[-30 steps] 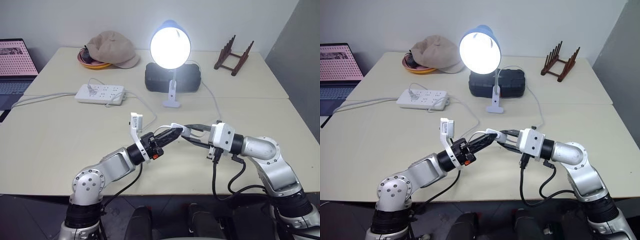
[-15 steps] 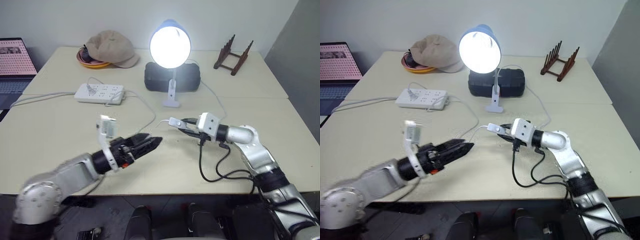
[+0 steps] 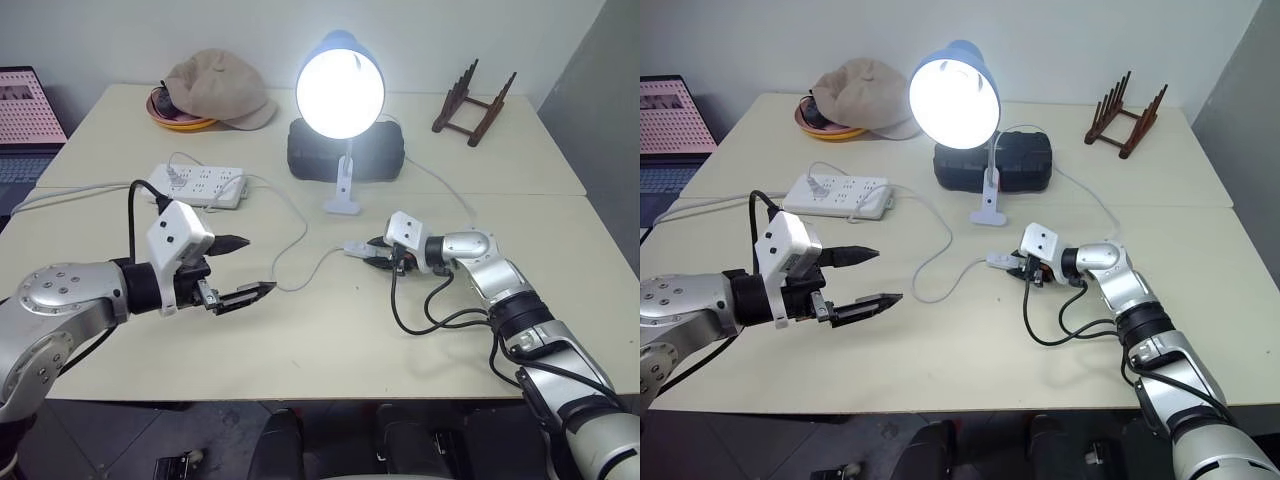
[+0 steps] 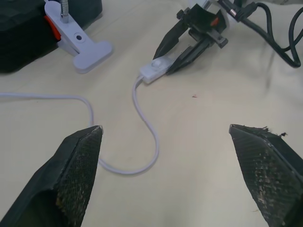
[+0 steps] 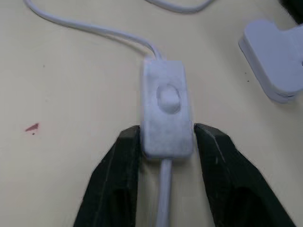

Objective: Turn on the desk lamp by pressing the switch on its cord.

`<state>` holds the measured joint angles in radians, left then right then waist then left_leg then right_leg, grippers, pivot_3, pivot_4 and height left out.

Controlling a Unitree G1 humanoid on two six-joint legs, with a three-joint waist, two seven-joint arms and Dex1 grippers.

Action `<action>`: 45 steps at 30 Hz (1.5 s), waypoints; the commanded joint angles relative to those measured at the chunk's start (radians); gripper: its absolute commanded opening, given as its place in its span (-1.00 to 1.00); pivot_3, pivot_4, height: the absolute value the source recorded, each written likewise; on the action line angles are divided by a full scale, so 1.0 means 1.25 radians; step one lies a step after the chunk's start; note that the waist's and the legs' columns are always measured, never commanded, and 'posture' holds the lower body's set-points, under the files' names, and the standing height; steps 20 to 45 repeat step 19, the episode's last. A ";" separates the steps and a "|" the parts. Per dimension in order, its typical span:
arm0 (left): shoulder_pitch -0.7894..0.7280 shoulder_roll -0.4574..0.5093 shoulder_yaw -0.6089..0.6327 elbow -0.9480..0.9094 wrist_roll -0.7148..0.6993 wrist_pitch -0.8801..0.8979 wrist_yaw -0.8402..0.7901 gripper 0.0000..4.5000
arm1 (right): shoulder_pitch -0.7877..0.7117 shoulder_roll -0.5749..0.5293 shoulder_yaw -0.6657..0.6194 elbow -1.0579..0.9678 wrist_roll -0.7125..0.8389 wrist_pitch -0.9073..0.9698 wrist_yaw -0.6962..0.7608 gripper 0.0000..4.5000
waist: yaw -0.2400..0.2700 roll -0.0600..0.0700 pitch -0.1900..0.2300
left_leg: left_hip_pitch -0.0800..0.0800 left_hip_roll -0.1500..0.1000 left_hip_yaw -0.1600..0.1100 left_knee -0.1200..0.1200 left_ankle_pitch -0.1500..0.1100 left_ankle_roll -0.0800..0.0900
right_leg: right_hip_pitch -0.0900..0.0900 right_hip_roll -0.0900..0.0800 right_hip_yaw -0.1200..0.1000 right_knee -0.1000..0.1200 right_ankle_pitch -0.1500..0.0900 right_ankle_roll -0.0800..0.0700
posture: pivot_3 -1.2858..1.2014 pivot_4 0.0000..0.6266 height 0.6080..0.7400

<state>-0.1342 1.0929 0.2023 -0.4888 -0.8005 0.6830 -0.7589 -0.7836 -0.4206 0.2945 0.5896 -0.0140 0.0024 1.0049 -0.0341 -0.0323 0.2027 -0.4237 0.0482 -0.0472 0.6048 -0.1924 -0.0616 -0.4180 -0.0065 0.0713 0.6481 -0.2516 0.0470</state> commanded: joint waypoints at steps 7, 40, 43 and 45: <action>-0.143 0.021 -0.015 0.122 0.048 0.010 -0.131 1.00 | 0.089 -0.149 -0.139 -0.374 0.216 0.281 0.149 0.90 | 0.004 0.001 0.001 | -0.003 0.000 -0.001 0.003 0.000 0.000 | -0.002 0.000 -0.001 0.002 -0.001 0.002 | 0.03 -0.52 1.00; -0.288 0.012 -0.067 0.246 0.107 0.024 -0.232 1.00 | 0.213 -0.314 -0.247 -0.664 0.386 0.570 0.134 0.97 | -0.002 0.001 0.001 | -0.001 -0.001 -0.001 0.004 0.000 0.000 | -0.003 0.000 -0.001 0.011 -0.003 0.004 | 0.03 -0.52 1.00; -0.288 0.012 -0.067 0.246 0.107 0.024 -0.232 1.00 | 0.213 -0.314 -0.247 -0.664 0.386 0.570 0.134 0.97 | -0.002 0.001 0.001 | -0.001 -0.001 -0.001 0.004 0.000 0.000 | -0.003 0.000 -0.001 0.011 -0.003 0.004 | 0.03 -0.52 1.00; -0.288 0.012 -0.067 0.246 0.107 0.024 -0.232 1.00 | 0.213 -0.314 -0.247 -0.664 0.386 0.570 0.134 0.97 | -0.002 0.001 0.001 | -0.001 -0.001 -0.001 0.004 0.000 0.000 | -0.003 0.000 -0.001 0.011 -0.003 0.004 | 0.03 -0.52 1.00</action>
